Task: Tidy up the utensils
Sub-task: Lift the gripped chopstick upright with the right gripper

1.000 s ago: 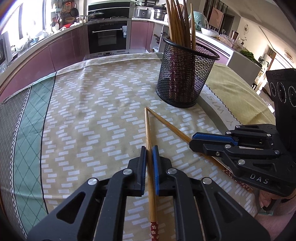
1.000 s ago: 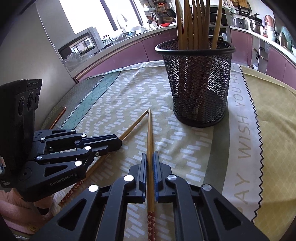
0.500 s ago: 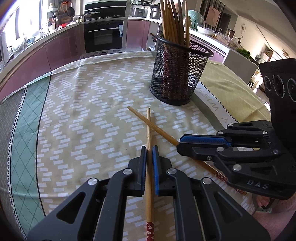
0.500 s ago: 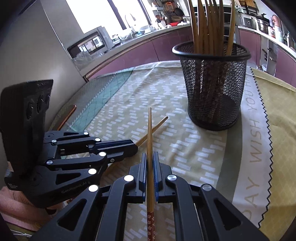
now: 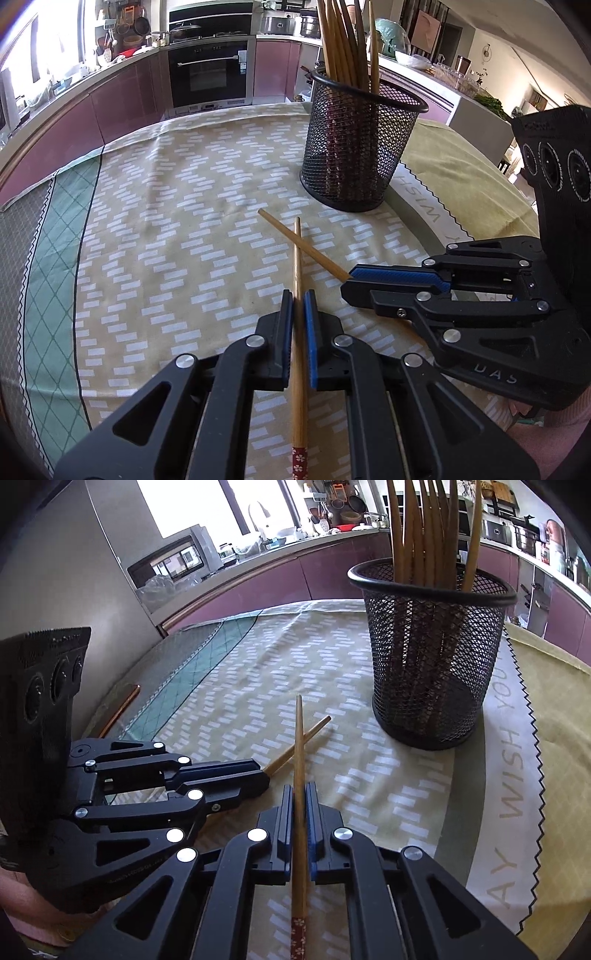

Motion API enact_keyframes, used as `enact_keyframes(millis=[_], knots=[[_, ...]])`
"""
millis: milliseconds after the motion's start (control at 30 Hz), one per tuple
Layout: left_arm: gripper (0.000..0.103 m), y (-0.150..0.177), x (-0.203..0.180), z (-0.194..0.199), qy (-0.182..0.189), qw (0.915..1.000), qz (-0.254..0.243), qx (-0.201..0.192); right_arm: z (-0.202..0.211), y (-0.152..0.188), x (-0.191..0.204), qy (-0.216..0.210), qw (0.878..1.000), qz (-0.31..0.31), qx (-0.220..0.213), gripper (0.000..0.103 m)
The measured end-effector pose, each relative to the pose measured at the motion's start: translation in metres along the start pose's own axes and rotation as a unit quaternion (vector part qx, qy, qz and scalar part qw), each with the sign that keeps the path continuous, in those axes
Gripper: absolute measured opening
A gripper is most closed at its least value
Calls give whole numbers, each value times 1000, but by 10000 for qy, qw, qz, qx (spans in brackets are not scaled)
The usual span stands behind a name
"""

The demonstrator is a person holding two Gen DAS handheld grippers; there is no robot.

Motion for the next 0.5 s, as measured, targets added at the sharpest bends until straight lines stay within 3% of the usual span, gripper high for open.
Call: enact_keyframes(millis=[500], knots=[[7, -8, 3, 23, 130, 9994, 99, -301, 38, 0, 4, -235, 9987, 82, -453, 6]])
Point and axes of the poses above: each gripper's, at about its wrist camera, not at the fingertips, and z roughly against the way its jaws point, x to its left, y to its underside, the point moved 5 cm from there along -z, roughly the way its jaws point, and after that the axes turned 9 degrees about -y, right-handed, at the moved point
